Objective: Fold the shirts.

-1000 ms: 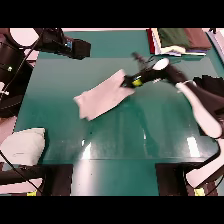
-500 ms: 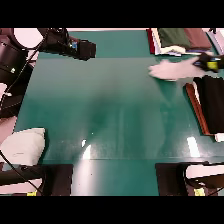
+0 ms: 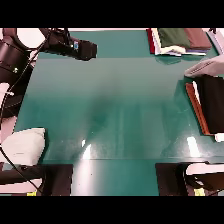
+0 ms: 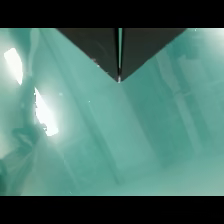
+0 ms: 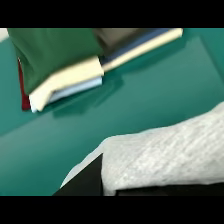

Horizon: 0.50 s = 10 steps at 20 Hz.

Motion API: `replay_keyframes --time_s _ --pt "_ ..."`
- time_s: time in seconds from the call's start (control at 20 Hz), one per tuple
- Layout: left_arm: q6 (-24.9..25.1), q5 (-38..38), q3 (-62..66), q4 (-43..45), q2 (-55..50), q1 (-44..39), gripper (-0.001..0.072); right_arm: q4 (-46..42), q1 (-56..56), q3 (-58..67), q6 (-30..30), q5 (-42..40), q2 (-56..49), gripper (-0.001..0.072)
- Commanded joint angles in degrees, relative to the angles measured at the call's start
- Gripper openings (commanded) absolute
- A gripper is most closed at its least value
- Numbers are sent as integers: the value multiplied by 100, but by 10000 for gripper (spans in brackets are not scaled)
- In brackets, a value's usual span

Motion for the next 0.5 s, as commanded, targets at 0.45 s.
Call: replay_keyframes --time_s 0.45 --pt "46 -160 0 -37 -17 -2 24 -1217 -275 -76 -4 883 1036 15"
